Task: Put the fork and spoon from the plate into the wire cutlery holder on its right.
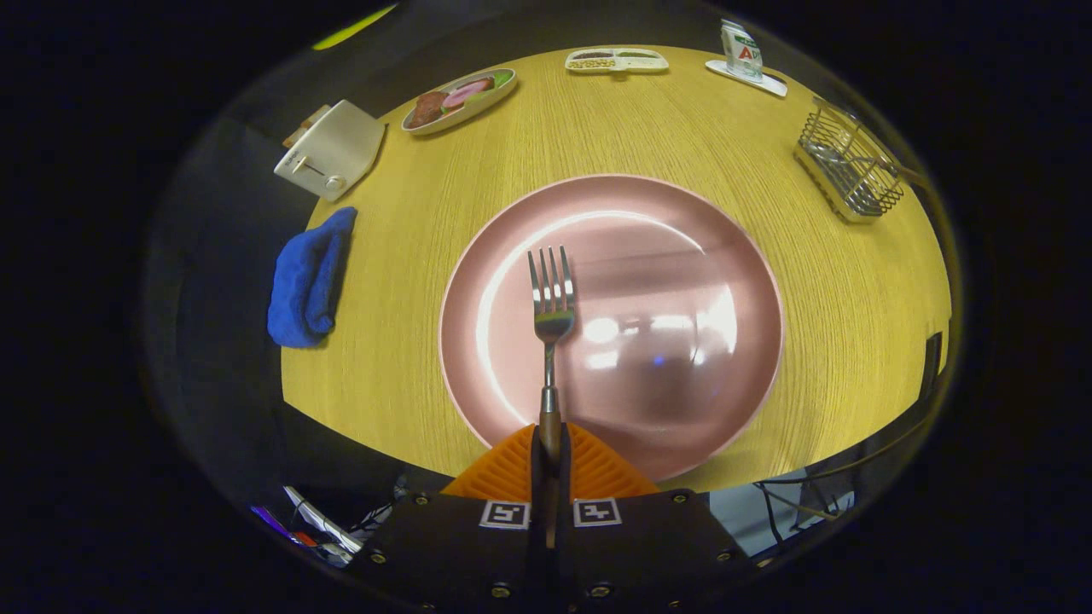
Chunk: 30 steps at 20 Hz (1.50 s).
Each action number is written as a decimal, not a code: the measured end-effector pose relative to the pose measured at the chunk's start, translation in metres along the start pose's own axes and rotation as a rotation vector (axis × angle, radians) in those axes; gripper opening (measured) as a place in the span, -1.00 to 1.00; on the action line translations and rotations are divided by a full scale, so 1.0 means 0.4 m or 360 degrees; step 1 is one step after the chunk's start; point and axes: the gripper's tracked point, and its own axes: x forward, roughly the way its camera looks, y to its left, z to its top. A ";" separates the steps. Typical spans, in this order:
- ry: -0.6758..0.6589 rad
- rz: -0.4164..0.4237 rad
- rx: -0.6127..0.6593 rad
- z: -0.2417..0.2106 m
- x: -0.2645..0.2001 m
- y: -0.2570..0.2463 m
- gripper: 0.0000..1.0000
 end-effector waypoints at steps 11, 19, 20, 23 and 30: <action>-0.0134 -0.0072 -0.0001 0.157 -0.139 -0.202 -0.91; -0.0254 -0.0173 0.0074 0.284 -0.305 -0.411 -0.91; -0.0244 -0.0180 0.0082 0.287 -0.317 -0.429 -0.91; -0.0176 -0.0190 0.0109 0.289 -0.339 -0.479 -0.91; 0.0033 -0.0193 0.0124 0.288 -0.348 -0.538 -0.91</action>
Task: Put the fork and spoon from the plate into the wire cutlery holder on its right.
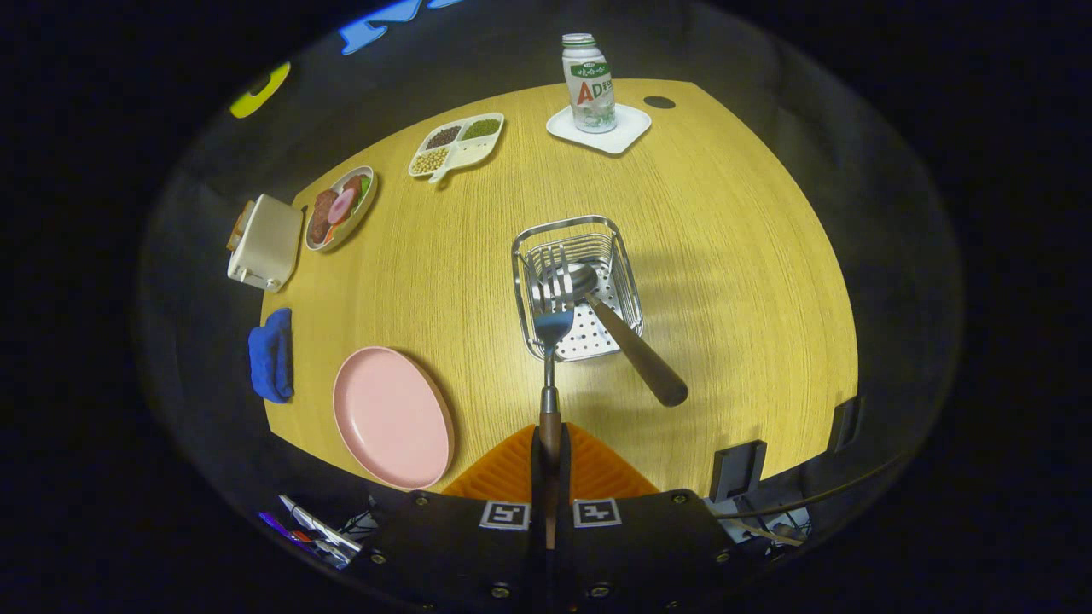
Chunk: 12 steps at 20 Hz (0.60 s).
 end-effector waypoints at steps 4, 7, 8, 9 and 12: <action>0.0106 -0.0015 -0.0018 0.009 0.002 -0.012 -0.91; 0.0123 -0.0022 -0.0004 0.023 -0.002 -0.014 -0.88; 0.0114 -0.0009 0.0011 0.031 0.000 -0.010 -0.83; 0.0099 -0.0002 0.0020 0.039 -0.004 -0.009 -0.79; 0.0045 0.0000 0.0036 0.063 -0.016 -0.009 -0.78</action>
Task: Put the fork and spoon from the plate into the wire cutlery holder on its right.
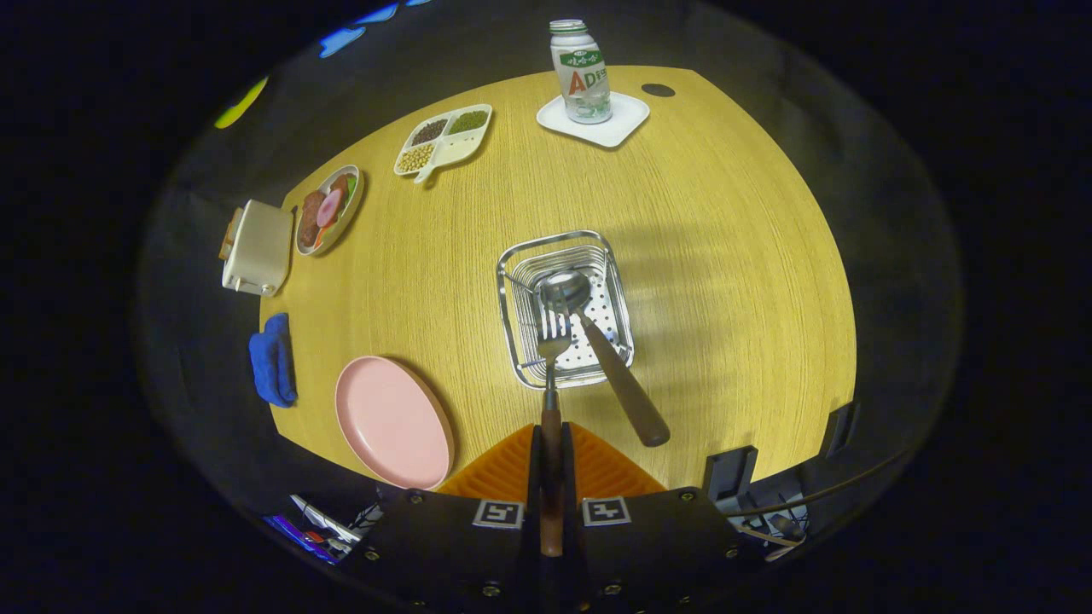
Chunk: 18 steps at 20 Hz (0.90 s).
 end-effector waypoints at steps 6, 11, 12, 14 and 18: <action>-0.0063 0.0015 0.0007 0.016 -0.042 -0.001 -0.57; -0.0176 -0.0003 -0.0020 0.030 -0.080 -0.007 -0.57; -0.0220 -0.0019 -0.0037 0.040 -0.091 -0.009 -0.57; -0.0304 -0.0035 -0.0061 0.062 -0.119 -0.009 -0.57; -0.0402 -0.0046 -0.0052 0.090 -0.143 -0.011 -0.58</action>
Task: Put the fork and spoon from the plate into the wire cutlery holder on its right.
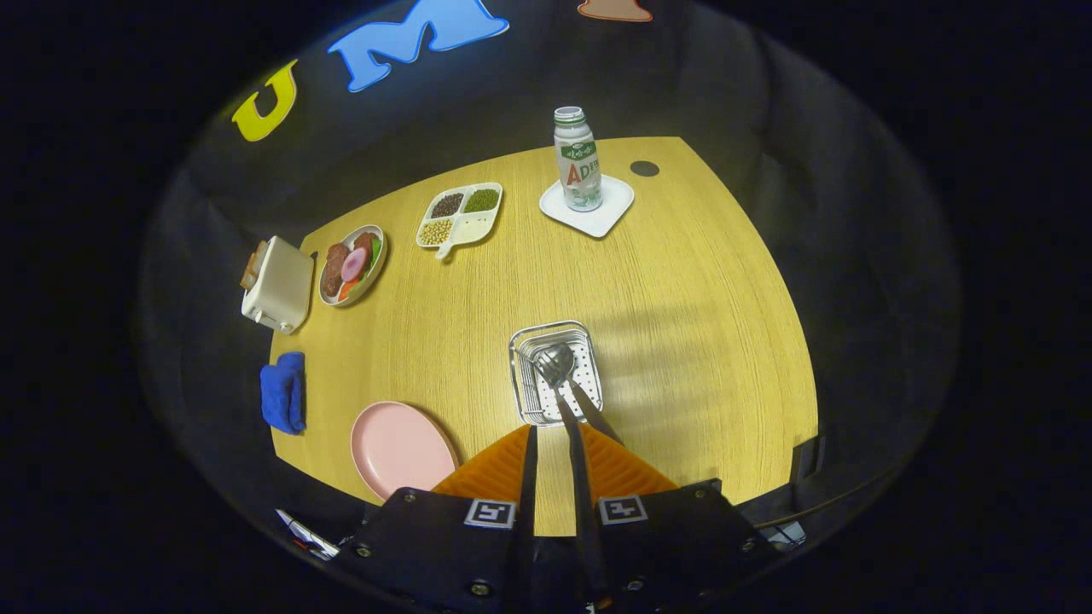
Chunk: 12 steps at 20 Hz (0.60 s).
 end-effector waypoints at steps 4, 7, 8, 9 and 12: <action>-0.0002 -0.0037 -0.0041 0.000 0.014 -0.008 -0.58; -0.0030 -0.0048 -0.0080 0.007 0.023 -0.003 -0.58; -0.0030 -0.0049 -0.0087 0.006 0.027 0.002 -0.58; -0.0042 -0.0042 -0.0093 0.012 0.029 0.006 -0.58; -0.0134 0.0009 -0.0087 0.039 0.030 0.033 -0.57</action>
